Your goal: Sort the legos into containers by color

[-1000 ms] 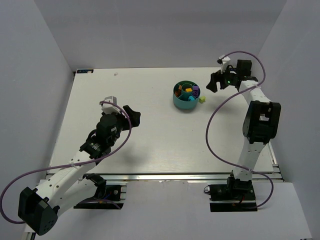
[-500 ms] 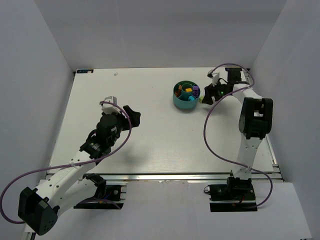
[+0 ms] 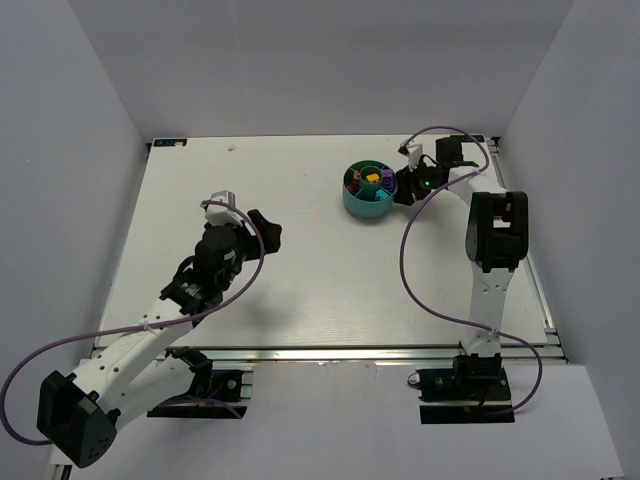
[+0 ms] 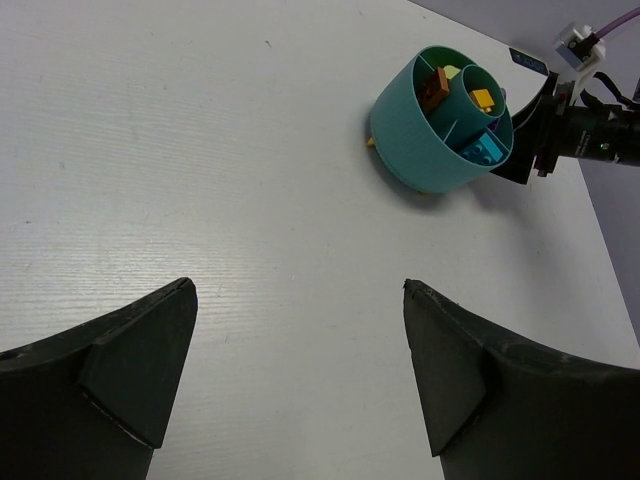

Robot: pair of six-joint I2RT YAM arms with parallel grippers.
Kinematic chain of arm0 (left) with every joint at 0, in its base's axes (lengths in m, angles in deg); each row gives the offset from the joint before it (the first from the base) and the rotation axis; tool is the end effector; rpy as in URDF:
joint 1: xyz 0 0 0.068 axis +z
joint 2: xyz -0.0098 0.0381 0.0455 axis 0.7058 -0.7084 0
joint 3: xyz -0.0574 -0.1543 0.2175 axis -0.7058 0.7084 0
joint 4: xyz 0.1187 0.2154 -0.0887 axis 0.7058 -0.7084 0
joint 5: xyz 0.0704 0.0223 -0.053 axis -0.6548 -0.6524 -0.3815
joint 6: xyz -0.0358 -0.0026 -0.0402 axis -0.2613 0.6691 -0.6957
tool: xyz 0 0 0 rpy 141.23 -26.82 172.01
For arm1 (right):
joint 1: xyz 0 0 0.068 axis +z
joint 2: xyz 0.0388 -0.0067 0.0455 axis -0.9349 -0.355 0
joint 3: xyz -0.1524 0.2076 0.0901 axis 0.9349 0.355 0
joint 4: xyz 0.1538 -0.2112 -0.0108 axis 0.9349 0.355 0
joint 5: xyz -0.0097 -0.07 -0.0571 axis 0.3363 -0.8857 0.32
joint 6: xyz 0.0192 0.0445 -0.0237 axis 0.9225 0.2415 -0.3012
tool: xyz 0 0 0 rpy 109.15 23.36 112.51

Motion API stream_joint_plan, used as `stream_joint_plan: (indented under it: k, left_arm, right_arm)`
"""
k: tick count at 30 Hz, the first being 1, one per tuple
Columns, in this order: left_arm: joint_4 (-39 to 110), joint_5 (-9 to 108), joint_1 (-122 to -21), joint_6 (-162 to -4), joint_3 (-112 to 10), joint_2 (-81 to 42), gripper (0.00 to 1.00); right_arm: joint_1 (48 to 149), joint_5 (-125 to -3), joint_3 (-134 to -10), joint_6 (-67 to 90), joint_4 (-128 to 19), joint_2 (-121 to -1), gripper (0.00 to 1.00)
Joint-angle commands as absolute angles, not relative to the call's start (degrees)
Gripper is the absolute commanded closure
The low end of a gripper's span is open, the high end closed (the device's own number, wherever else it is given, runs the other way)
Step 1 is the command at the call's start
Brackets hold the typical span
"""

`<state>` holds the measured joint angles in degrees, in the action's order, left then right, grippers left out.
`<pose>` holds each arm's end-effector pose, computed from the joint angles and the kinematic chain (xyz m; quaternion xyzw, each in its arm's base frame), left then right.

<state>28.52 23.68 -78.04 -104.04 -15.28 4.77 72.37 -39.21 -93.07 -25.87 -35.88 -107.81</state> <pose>0.1793 -0.1042 0.2802 -0.0876 0.8047 -0.2097 0.5485 0.4875 0.0460 0.1677 -0.3545 0.8362 0.1754 0.3800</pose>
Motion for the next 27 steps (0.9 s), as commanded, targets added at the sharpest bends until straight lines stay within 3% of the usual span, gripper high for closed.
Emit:
stream_joint_plan:
  k: [1,6,11,16,27]
  left_arm:
    - [28.0,23.7,-77.9,-103.9,-18.1,4.3,0.07]
    - [28.2,23.6,-77.9,-103.8,-18.2,4.3,0.07]
    - [28.4,23.7,-77.9,-103.9,-17.9,4.3,0.07]
    - [28.8,23.7,-77.9,-103.8,-17.6,4.7,0.07]
    - [28.8,23.2,-77.9,-104.1,-16.6,6.3,0.07]
  right_arm:
    - [73.1,-40.0,-95.8,-25.5,-37.1,-108.6,0.42]
    - [73.0,-41.2,-95.5,-26.3,-36.8,-108.5,0.49]
    - [72.9,-41.8,-94.8,-26.9,-36.1,-107.5,0.69]
    - [72.4,-41.1,-93.9,-26.6,-36.2,-105.6,0.81]
    - [70.7,-38.6,-95.4,-19.8,-41.4,-97.4,0.92]
